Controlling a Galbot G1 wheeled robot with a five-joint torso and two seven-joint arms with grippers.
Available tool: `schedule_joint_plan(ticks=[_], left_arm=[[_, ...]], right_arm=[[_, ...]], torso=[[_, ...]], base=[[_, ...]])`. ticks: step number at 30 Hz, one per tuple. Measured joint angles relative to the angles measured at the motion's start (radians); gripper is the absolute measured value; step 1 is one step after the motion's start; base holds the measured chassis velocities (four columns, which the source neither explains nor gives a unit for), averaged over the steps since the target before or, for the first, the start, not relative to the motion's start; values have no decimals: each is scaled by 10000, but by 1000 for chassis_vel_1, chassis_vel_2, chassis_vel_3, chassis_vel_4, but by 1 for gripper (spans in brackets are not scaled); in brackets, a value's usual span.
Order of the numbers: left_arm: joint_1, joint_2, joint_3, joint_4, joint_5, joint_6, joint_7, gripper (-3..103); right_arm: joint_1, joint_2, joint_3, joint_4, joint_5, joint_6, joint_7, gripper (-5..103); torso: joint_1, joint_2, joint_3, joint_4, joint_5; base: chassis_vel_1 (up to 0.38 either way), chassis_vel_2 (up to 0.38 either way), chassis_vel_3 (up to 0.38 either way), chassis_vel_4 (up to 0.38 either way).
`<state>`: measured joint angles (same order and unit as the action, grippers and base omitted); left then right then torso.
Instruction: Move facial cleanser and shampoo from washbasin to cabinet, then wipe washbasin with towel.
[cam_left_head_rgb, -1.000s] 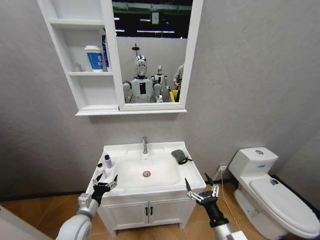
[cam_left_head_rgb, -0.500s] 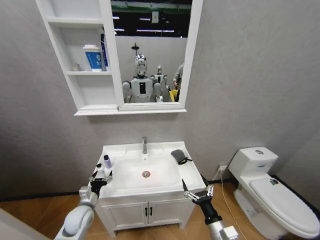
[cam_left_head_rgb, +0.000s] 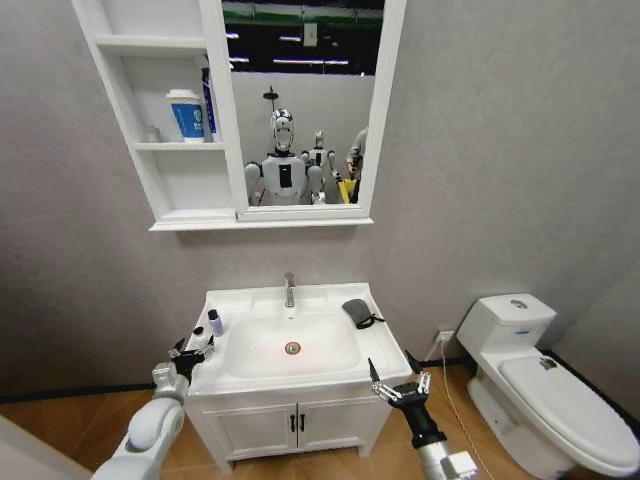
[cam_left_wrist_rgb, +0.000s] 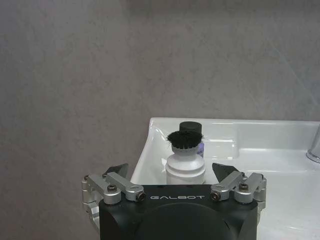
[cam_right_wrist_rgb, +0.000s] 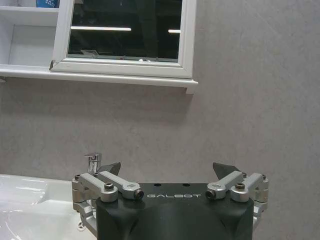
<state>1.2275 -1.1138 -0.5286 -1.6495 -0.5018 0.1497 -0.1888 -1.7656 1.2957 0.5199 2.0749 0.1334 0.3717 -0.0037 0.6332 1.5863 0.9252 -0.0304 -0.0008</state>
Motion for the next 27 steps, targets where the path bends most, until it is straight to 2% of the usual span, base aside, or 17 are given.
schedule_joint_plan(ticks=[8,10,11,12,14,16,17,18,19,20,22,24,25,27], left_arm=[[-627,-119,155,724,5,-100,-111,94],[-733,-140,180,894,10,-100,-155,91],[-745,-146,180,928,7,-99,-155,80],[-745,-146,180,928,7,-99,-155,80],[-703,-130,163,927,-29,-96,-96,70],[-675,-114,155,915,-36,-96,-60,70],[-649,-95,151,890,-49,-96,-24,64],[-649,-95,151,890,-49,-96,-24,64],[-615,-74,151,831,-78,-96,25,58],[-582,-55,154,773,-108,-96,85,47],[-551,-45,162,714,-124,-99,146,47],[-505,-27,172,630,-151,-116,203,37],[-375,36,178,434,-180,-176,346,35],[-206,177,157,147,-232,-211,438,35]], right_arm=[[-77,-36,159,19,77,-35,38,100],[-99,-44,196,21,119,-54,104,100],[-97,-45,217,21,137,-70,142,100],[-97,-45,217,21,137,-70,142,100],[-76,-46,233,14,154,-88,179,100],[-71,-46,233,10,158,-97,185,100],[-57,-45,234,8,159,-106,193,100],[-57,-45,234,8,159,-106,193,100],[-44,-45,232,5,162,-121,213,100],[-33,-47,228,-7,167,-134,238,100],[-17,-52,226,-20,174,-145,265,100],[-4,-56,227,-42,189,-151,293,100],[6,-61,231,-86,222,-154,311,100],[29,-61,229,-101,244,-162,341,100]], torso=[[0,0,0,-1,1],[0,0,0,-1,0],[0,-1,0,-1,1],[0,-1,0,-1,1],[0,0,-1,-1,1],[0,0,0,-1,1],[0,0,0,0,1],[0,0,0,0,1],[0,0,0,-1,1],[-1,0,0,-1,1],[0,0,-1,-1,1],[0,0,0,-1,2],[0,0,-1,-1,1],[0,0,0,0,-1]], base=[[0,0,0,0],[0,0,0,0],[0,0,0,0],[0,0,0,0],[0,0,0,0],[0,0,0,0],[0,0,0,0],[0,0,0,0],[0,0,0,0],[0,0,0,0],[0,0,0,0],[0,0,0,0],[0,0,0,0],[0,0,0,0]])
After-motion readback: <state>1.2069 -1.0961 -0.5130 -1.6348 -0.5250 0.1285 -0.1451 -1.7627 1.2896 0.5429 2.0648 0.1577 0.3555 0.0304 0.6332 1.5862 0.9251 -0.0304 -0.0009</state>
